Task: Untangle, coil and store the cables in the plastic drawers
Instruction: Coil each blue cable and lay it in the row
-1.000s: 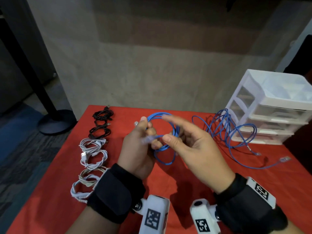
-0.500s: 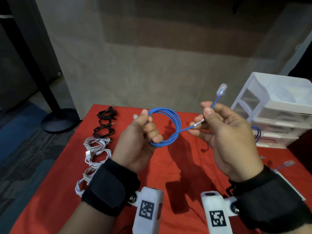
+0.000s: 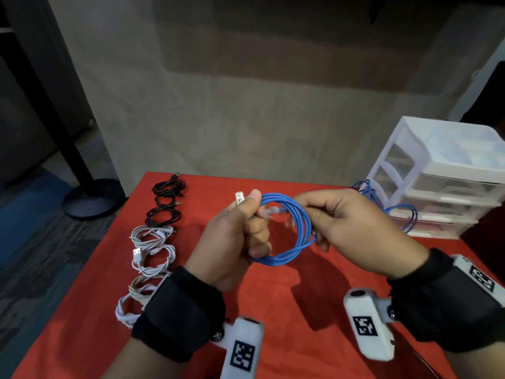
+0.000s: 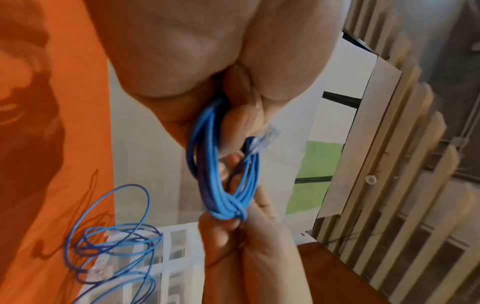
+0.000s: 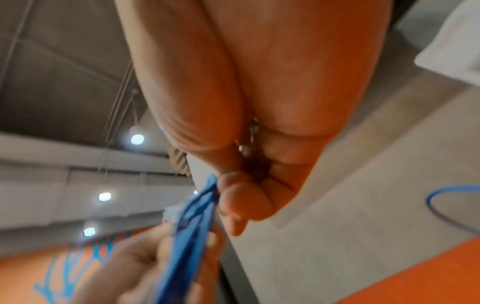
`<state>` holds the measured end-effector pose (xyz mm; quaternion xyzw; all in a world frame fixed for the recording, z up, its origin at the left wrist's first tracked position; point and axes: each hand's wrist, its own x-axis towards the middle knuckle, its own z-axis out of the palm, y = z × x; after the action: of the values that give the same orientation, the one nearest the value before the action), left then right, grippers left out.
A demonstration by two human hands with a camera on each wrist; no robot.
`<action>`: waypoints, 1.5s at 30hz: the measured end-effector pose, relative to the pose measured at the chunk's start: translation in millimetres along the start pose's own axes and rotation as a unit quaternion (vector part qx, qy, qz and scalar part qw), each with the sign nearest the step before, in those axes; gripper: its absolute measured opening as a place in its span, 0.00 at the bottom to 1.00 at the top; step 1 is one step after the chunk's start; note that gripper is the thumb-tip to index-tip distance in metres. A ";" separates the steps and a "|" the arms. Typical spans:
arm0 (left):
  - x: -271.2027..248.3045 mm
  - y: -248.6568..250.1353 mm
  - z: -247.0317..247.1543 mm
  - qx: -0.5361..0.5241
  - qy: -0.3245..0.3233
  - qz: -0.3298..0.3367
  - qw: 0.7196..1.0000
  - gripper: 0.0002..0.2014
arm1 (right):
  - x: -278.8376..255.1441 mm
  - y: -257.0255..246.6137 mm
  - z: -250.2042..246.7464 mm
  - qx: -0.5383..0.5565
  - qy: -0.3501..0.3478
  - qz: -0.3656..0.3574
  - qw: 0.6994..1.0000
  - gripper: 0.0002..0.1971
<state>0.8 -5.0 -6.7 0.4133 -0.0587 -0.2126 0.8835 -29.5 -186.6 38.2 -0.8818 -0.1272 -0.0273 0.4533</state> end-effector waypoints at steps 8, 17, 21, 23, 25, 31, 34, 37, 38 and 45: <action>6.2 -11.4 -3.1 -0.083 -0.017 -0.041 0.996 0.11 | 0.1 -4.6 3.2 -0.092 0.008 -0.049 0.994 0.20; -1.1 -13.4 -1.0 -0.186 -0.121 -0.066 0.973 0.30 | 13.1 5.2 25.8 0.115 0.033 -0.001 0.993 0.29; 0.5 -3.5 -6.4 -0.127 -0.116 -0.045 0.984 0.41 | 9.2 9.0 19.5 0.111 0.010 0.017 0.994 0.18; 2.2 -1.5 -6.0 -0.087 -0.067 -0.023 0.994 0.38 | 8.7 14.6 20.4 0.088 0.032 0.031 0.995 0.10; 6.9 -4.0 -7.8 -0.014 -0.010 -0.004 1.000 0.35 | 7.2 17.0 21.4 0.118 0.035 0.057 0.991 0.06; 12.6 -5.8 -20.8 0.191 0.076 0.032 0.978 0.19 | 11.7 10.2 20.7 0.211 0.070 0.116 0.968 0.05; 8.8 -0.2 -25.5 0.239 0.085 0.054 0.966 0.09 | 18.9 12.5 23.5 0.215 0.072 0.140 0.964 0.05; 7.5 6.0 -33.0 0.277 0.099 0.063 0.954 0.08 | 30.5 18.6 30.8 0.172 0.053 0.154 0.972 0.04; 8.2 8.4 -36.5 0.281 0.109 0.058 0.952 0.09 | 36.8 20.3 34.4 0.159 0.046 0.158 0.973 0.04; 23.4 25.0 -80.0 0.308 0.208 0.055 0.927 0.23 | 125.6 46.9 77.7 0.170 -0.025 0.224 0.959 0.05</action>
<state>52.4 55.7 -41.6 0.6963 0.0411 -0.0439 0.7153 98.3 -125.0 -24.1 -0.7978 0.0598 0.1189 0.5880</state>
